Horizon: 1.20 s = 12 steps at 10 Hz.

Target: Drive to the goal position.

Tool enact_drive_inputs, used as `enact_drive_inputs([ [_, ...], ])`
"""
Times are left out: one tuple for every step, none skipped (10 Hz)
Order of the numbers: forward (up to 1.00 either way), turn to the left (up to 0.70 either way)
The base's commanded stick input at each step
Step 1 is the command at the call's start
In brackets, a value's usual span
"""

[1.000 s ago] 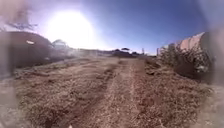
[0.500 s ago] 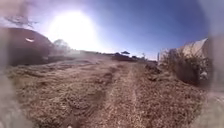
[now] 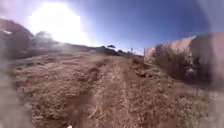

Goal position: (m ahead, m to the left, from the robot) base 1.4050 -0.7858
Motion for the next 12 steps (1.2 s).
enact_drive_inputs([
  [0.50,0.00],
  [0.50,0.00],
  [0.50,0.00],
  [0.50,0.00],
  [0.50,0.00],
  [0.50,0.00],
  [0.50,0.00],
  [0.50,0.00],
  [0.50,0.00],
  [0.50,0.00],
  [0.50,0.00],
  [0.50,0.00],
])
